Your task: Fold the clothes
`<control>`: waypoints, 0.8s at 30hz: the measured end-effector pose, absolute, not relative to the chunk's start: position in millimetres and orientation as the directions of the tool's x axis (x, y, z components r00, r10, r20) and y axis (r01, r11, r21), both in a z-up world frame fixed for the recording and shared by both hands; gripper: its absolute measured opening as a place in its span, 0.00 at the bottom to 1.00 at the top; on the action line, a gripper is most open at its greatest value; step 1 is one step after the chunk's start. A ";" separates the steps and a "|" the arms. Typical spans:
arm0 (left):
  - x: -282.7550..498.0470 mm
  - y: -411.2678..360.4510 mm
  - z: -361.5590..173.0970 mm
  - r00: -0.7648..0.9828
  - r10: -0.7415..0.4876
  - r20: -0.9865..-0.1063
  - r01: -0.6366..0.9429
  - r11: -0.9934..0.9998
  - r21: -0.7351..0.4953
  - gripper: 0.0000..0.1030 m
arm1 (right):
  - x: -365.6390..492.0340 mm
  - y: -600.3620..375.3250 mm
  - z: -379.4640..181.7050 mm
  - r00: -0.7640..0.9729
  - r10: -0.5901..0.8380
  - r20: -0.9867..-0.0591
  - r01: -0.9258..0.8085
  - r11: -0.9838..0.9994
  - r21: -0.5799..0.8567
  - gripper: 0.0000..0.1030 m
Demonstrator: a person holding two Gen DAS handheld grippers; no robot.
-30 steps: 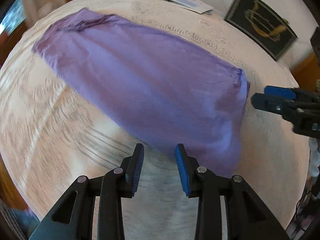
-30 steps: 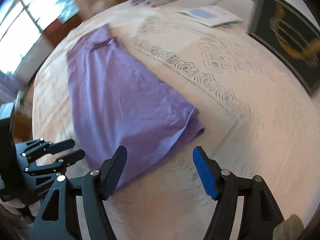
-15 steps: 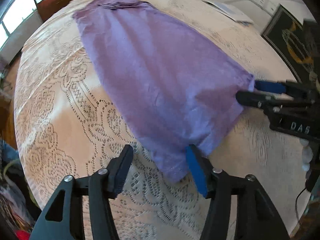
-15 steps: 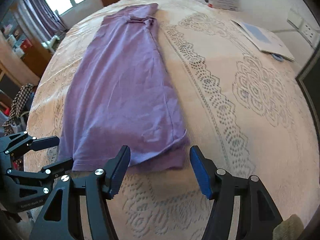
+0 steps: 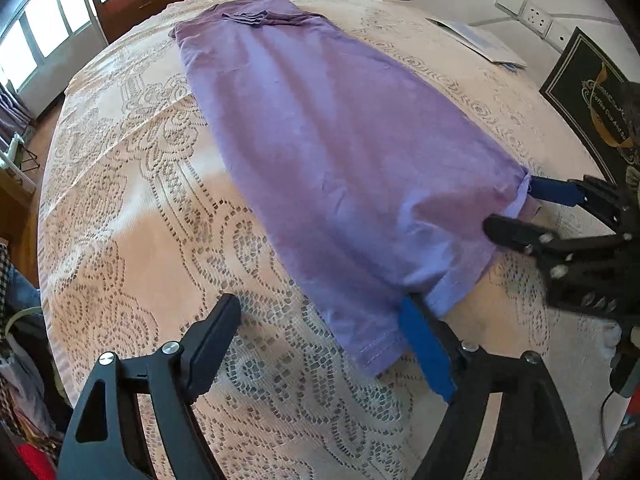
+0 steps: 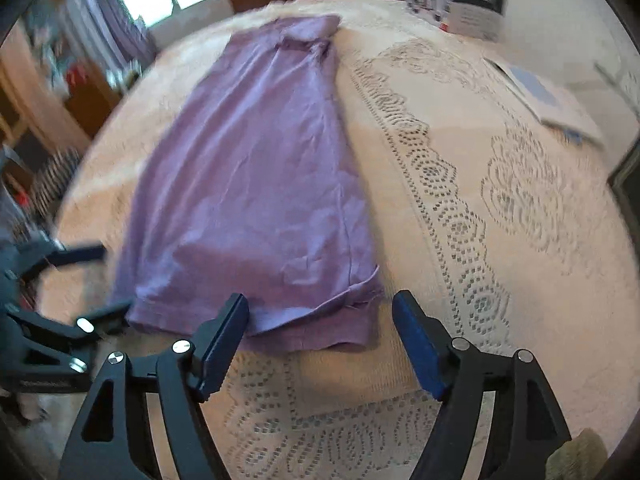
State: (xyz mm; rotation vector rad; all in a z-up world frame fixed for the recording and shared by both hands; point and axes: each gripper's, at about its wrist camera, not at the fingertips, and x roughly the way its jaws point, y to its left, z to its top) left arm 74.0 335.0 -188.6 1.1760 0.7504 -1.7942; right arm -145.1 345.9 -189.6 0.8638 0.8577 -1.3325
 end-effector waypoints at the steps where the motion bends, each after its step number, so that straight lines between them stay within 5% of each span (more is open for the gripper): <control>1: 75.6 336.2 -186.5 -0.212 -0.316 -0.925 0.878 -0.477 -0.038 0.69 | -143.6 345.9 -188.7 0.037 -0.436 -0.899 0.999 0.034 0.024 0.67; 3: 78.2 338.6 -182.8 -0.218 -0.311 -0.925 0.870 -0.491 -0.040 0.57 | -145.9 348.0 -184.9 0.030 -0.447 -0.894 1.000 0.006 0.031 0.26; 5: 80.2 341.0 -180.2 -0.223 -0.309 -0.925 0.864 -0.502 -0.040 0.51 | -146.7 350.4 -183.8 0.043 -0.449 -0.892 0.999 0.005 0.046 0.16; 8: 83.2 346.9 -176.5 -0.225 -0.305 -0.925 0.853 -0.521 -0.036 0.41 | -144.0 351.5 -183.3 0.027 -0.457 -0.889 1.000 0.010 0.026 0.15; 17: 93.3 340.9 -174.4 -0.241 -0.308 -0.920 0.832 -0.553 -0.033 0.40 | -155.2 353.4 -184.7 0.067 -0.471 -0.880 0.992 -0.066 0.110 0.16; 19: 88.8 341.6 -177.1 -0.252 -0.298 -0.921 0.818 -0.574 -0.038 0.26 | -146.7 354.9 -185.3 0.017 -0.479 -0.878 0.996 -0.071 0.058 0.15; 20: 80.1 339.0 -179.6 -0.255 -0.291 -0.922 0.811 -0.584 -0.040 0.11 | -142.1 354.7 -185.4 -0.010 -0.479 -0.878 0.996 -0.082 0.033 0.14; 24: 34.7 310.1 -188.3 -0.286 -0.281 -0.916 0.790 -0.611 -0.060 0.05 | -130.4 356.3 -175.7 -0.030 -0.481 -0.876 0.989 -0.141 0.043 0.06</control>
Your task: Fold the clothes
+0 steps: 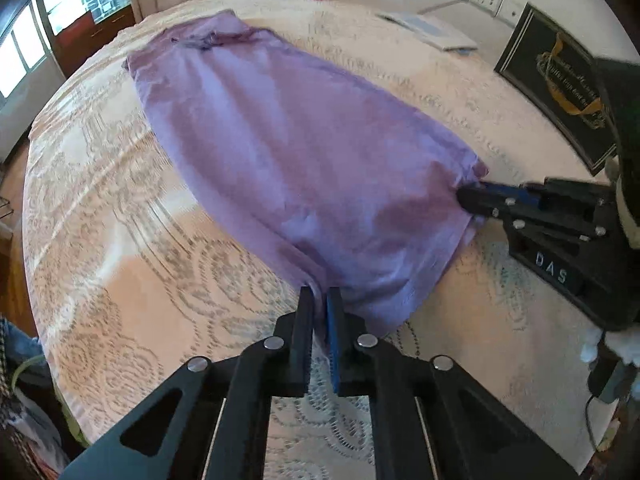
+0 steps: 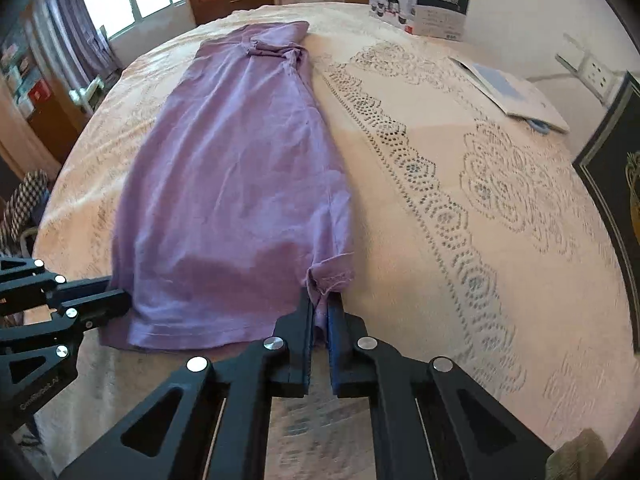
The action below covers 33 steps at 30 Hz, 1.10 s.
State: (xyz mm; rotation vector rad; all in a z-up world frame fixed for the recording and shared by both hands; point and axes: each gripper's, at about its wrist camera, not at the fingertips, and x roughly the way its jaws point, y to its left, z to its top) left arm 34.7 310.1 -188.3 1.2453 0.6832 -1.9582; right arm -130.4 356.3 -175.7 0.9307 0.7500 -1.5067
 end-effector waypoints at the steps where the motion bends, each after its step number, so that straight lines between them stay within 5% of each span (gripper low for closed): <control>1: 38.1 307.7 -182.6 -0.297 -0.284 -0.912 0.784 -0.617 -0.063 0.05 | -129.6 357.9 -169.5 -0.029 -0.496 -0.868 0.985 -0.160 0.059 0.06; 12: 58.8 228.1 -120.5 -0.443 -0.305 -0.843 0.702 -0.703 -0.114 0.05 | -128.2 321.2 -84.0 -0.050 -0.645 -0.763 0.951 -0.263 0.160 0.06; 33: 64.8 -137.8 -136.3 -0.477 -0.228 -0.849 0.647 -0.745 -0.163 0.05 | -110.0 -42.7 -72.0 -0.105 -0.647 -0.755 0.916 -0.359 0.180 0.06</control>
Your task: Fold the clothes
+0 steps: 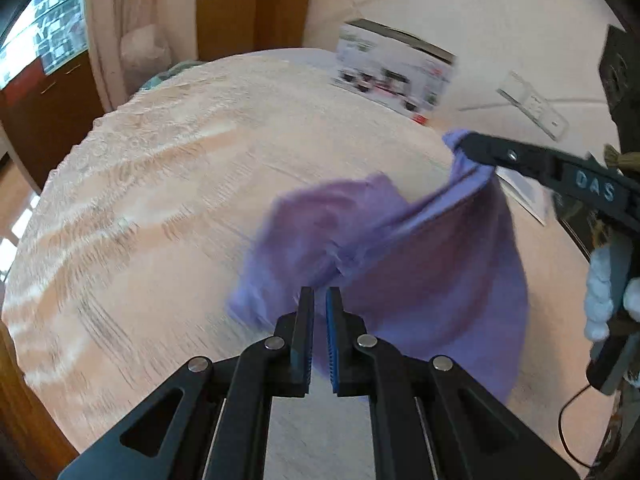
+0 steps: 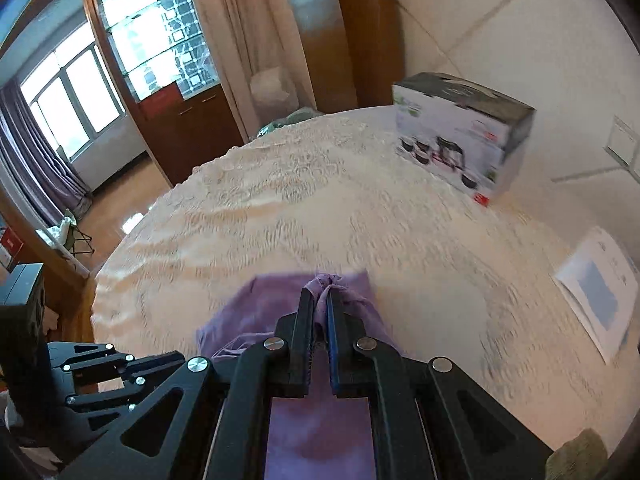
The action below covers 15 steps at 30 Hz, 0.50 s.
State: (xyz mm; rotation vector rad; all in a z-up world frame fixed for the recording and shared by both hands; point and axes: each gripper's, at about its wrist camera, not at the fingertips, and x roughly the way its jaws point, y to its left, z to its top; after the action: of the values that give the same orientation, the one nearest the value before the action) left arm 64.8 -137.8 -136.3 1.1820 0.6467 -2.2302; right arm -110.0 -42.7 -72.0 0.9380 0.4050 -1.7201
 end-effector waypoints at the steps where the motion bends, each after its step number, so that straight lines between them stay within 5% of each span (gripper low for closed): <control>1: 65.5 -148.6 -137.6 -0.475 -0.231 -0.849 0.653 -0.739 -0.164 0.05 | -111.3 -53.3 -75.4 -0.097 -0.642 -0.761 0.915 -0.359 0.186 0.06; 4: 61.9 -165.9 -148.9 -0.478 -0.189 -0.858 0.625 -0.759 -0.181 0.05 | -116.0 -78.4 -93.6 -0.060 -0.608 -0.792 0.908 -0.362 0.209 0.06; 8: 49.3 -165.8 -171.2 -0.474 -0.136 -0.870 0.554 -0.814 -0.175 0.38 | -130.0 -89.2 -121.8 -0.051 -0.532 -0.845 0.869 -0.441 0.225 0.15; 10: 44.6 -163.1 -176.9 -0.474 -0.150 -0.868 0.523 -0.840 -0.140 0.42 | -136.2 -76.2 -122.8 -0.052 -0.543 -0.838 0.842 -0.475 0.256 0.16; 12: 40.8 -162.1 -181.4 -0.472 -0.165 -0.866 0.502 -0.858 -0.110 0.44 | -138.9 -56.7 -116.8 -0.067 -0.559 -0.827 0.826 -0.496 0.268 0.36; 15: 37.1 -166.1 -188.5 -0.463 -0.126 -0.877 0.497 -0.857 -0.139 0.45 | -135.8 -21.0 -105.6 -0.084 -0.583 -0.808 0.805 -0.517 0.290 0.45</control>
State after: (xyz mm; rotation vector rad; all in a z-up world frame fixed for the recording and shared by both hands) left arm 37.1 -166.1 -188.5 1.3603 0.5398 -2.3466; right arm -135.8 -21.0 -105.6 1.1717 0.2821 -1.7757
